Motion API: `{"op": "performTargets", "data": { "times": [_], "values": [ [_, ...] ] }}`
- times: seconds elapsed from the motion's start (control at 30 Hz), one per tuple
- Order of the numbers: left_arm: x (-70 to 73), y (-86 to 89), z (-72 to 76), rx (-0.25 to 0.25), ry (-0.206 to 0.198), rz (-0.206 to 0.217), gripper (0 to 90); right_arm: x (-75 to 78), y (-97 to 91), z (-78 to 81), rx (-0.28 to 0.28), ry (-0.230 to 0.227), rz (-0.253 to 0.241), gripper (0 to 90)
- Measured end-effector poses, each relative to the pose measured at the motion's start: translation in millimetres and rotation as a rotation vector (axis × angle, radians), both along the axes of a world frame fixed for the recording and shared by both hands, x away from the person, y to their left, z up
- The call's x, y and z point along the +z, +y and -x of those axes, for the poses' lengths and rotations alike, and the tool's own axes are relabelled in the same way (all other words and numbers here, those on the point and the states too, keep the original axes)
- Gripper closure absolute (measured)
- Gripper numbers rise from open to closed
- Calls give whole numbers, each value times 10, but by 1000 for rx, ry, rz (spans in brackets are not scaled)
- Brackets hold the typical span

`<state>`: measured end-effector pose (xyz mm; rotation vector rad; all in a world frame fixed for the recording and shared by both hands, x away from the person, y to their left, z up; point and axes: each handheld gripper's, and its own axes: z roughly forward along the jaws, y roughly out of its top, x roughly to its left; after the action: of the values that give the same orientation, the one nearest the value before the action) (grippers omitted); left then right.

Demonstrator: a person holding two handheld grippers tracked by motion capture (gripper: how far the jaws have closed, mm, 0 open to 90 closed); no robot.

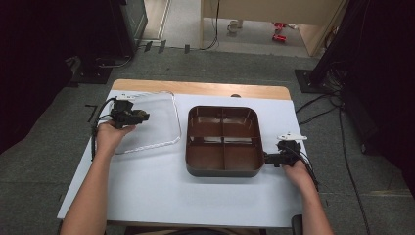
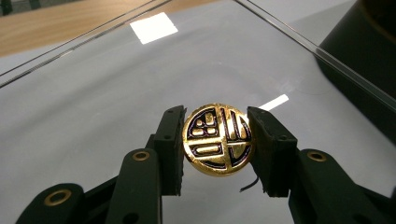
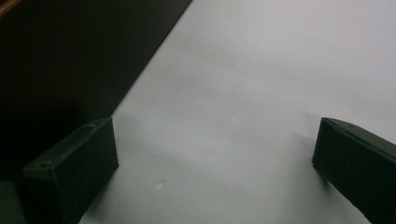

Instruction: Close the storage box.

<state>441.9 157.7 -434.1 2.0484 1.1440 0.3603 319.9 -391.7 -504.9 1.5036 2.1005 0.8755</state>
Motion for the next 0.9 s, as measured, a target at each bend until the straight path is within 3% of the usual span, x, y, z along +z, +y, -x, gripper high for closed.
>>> {"op": "performTargets", "data": {
  "times": [0.3, 0.6, 0.7, 0.9],
  "values": [
    [310, -70, 121, -16, -23, 62, 596, 0, 0, 0, 0, 0, 0, 0],
    [599, -527, 319, -141, -62, 63, 596, 0, -1, -1, 1, 0, 1, 0],
    [628, -694, 379, -178, -58, 68, 596, 0, 0, 0, 0, 1, 0, 0],
    [615, -1098, 482, -229, -60, 31, 596, 0, -1, 0, 1, 0, 1, 0]
  ]
}}
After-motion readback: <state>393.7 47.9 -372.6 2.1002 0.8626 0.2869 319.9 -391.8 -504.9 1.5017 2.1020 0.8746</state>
